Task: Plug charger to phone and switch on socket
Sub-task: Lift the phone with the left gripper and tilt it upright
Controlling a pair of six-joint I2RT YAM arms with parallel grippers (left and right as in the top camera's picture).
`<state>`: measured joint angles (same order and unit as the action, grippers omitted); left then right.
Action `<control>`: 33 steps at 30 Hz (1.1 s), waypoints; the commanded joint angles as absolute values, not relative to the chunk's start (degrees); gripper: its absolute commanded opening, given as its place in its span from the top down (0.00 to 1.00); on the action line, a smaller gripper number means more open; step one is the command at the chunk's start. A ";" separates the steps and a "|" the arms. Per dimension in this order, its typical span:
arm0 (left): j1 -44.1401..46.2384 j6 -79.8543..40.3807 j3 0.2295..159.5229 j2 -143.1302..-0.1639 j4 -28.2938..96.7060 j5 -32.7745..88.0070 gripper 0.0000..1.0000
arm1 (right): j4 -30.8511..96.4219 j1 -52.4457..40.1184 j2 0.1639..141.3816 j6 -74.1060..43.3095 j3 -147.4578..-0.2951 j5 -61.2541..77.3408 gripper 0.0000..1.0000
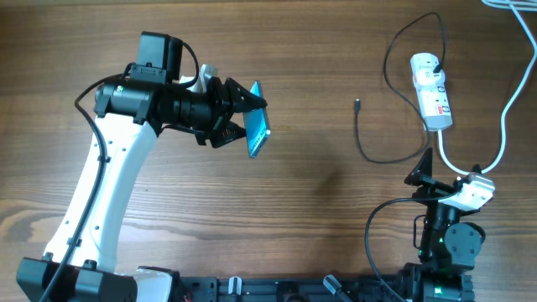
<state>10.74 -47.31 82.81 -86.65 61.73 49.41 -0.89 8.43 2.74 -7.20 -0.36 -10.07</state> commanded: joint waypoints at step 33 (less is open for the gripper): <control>10.63 -49.76 84.38 -85.43 61.56 49.39 0.68 | -1.21 8.64 2.81 -6.39 -0.30 -9.10 0.00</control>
<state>10.74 -49.89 82.81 -86.65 61.71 49.36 -0.91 8.43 2.74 -7.20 -0.36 -10.07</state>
